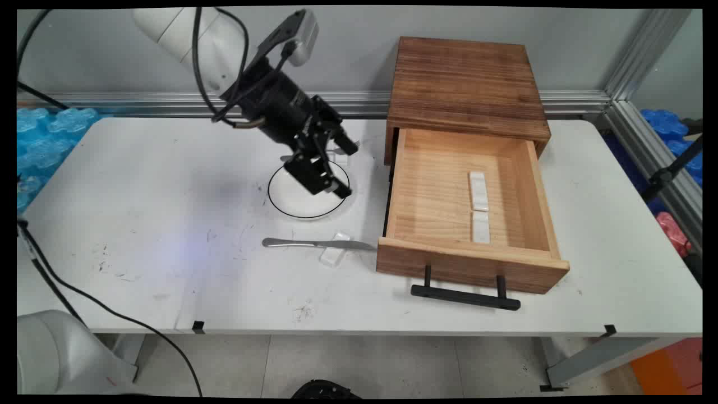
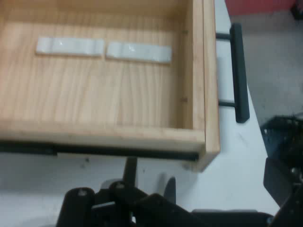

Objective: Pick up the knife from the right of the white plate

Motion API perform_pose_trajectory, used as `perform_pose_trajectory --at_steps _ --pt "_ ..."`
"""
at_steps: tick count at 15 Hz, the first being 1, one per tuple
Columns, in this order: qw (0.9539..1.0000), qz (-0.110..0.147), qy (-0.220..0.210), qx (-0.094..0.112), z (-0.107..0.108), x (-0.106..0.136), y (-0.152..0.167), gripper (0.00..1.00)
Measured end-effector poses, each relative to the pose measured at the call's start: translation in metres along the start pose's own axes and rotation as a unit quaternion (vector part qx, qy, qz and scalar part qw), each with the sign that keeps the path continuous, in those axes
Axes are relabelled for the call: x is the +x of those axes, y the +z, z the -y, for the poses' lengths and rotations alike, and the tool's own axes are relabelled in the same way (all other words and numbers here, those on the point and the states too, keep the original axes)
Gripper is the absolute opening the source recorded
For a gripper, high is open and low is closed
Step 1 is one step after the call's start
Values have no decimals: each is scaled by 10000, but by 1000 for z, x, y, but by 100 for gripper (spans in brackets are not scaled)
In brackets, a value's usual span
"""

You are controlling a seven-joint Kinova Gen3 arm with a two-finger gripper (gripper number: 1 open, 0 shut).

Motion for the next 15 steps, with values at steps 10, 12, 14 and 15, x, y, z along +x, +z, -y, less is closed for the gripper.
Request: perform_pose_trajectory --at_steps 10,12,14,15 --pt "9943 961 453 -76 1 -69 23 100" --pt "9928 1111 437 -30 2 -79 34 100" --pt "9919 1201 409 6 2 -83 43 100" --pt "9915 1250 368 38 1 -85 49 100"
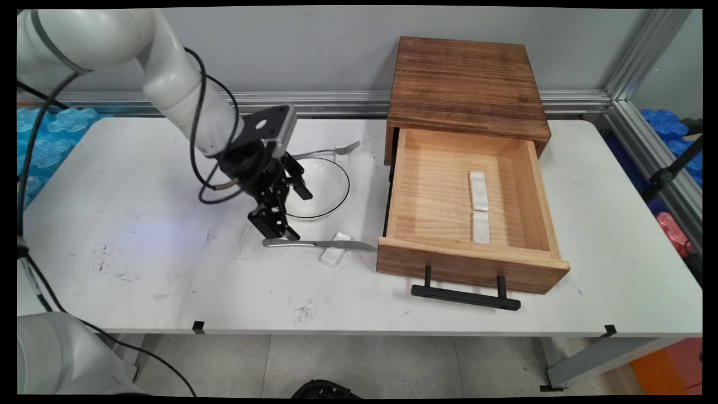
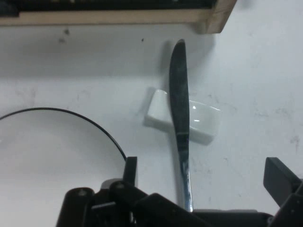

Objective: Pick up the knife from the right of the white plate

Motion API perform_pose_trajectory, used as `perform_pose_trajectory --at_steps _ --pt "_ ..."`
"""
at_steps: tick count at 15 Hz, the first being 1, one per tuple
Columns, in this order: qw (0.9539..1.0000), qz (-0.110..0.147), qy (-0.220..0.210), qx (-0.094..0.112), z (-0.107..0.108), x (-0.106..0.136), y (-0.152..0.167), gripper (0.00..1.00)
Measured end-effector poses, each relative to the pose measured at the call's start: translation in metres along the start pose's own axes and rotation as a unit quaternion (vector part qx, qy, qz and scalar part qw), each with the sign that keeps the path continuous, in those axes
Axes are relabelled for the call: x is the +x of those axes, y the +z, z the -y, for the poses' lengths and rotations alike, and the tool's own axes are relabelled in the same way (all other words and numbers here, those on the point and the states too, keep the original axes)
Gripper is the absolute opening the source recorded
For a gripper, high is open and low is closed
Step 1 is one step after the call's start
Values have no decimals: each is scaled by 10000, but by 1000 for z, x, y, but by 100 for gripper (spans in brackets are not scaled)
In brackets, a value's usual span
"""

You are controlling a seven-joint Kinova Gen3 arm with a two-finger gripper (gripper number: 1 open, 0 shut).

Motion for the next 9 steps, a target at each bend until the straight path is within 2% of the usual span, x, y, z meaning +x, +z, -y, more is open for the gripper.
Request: perform_pose_trajectory --at_steps 9 --pt "9988 370 -271 147 -7 5 32 100"
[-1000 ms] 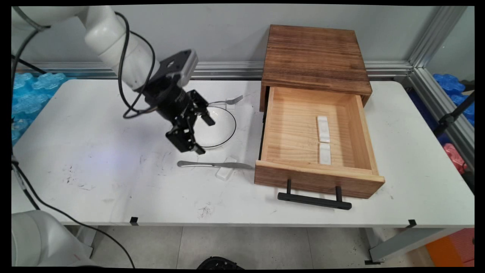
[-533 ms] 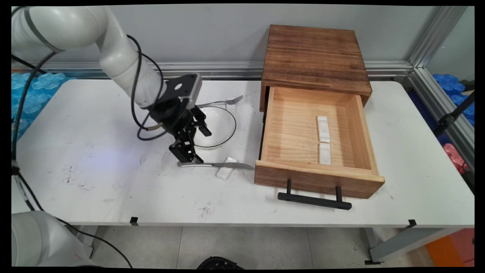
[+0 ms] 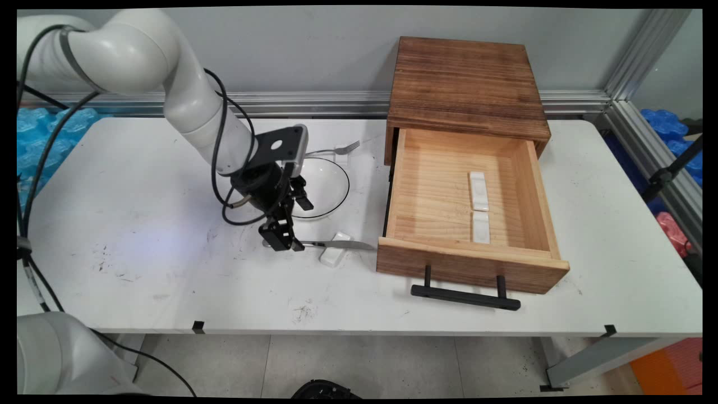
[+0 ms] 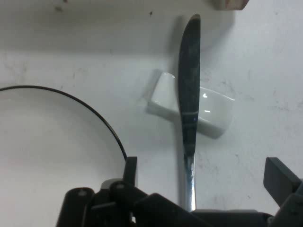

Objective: Pick up the knife from the right of the white plate

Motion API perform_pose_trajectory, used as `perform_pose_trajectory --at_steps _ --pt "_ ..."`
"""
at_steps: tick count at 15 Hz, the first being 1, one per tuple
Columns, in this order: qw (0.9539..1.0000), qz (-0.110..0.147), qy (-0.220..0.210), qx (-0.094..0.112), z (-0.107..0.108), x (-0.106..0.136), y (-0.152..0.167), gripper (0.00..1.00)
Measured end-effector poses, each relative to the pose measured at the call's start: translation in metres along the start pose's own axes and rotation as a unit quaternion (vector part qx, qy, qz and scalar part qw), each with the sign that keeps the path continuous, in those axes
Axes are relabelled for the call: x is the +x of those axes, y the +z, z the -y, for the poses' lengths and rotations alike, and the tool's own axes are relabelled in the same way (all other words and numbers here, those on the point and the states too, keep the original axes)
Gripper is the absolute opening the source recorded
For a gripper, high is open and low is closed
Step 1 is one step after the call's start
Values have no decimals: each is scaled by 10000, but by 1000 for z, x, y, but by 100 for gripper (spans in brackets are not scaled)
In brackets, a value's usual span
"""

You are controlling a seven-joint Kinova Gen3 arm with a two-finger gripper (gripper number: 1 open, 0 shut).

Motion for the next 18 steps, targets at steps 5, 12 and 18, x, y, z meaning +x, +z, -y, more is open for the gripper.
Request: perform_pose_trajectory --at_steps 5,12,18 --pt "9999 139 40 32 -3 2 16 100" --pt "9998 208 -20 58 -3 9 28 100" --pt "9995 266 -158 39 -2 8 32 100"
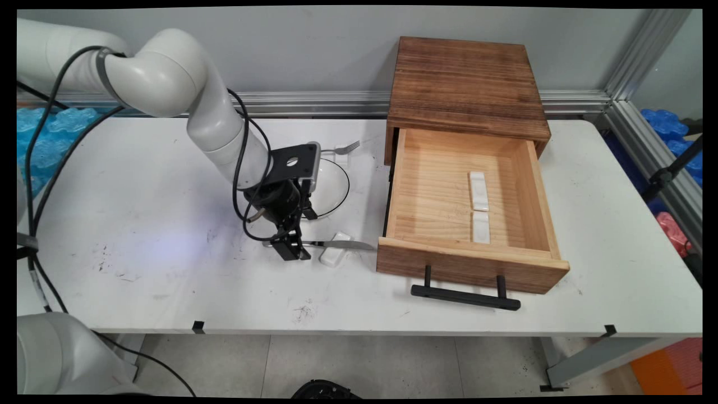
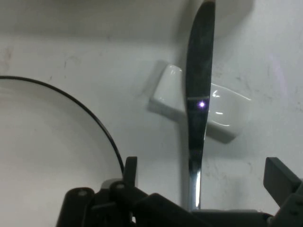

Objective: Pick up the knife from the right of the white plate

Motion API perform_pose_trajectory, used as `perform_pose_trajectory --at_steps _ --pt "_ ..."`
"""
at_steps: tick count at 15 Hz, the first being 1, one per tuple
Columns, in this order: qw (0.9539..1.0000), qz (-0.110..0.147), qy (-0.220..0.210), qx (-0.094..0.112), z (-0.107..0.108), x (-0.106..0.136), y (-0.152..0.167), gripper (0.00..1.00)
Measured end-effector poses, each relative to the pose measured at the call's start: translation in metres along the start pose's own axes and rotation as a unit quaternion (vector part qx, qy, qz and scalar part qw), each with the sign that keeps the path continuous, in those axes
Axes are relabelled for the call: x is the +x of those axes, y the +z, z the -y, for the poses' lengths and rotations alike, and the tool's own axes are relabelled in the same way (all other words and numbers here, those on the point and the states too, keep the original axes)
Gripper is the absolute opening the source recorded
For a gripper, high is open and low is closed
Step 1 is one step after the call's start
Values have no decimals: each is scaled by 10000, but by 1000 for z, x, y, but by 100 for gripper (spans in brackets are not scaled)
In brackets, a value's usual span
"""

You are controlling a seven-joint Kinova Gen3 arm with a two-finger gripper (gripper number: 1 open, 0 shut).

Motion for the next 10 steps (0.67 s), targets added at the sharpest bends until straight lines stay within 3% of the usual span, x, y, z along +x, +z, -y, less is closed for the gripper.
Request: perform_pose_trajectory --at_steps 10 --pt "9999 -19 35 -123 4 1 8 100"
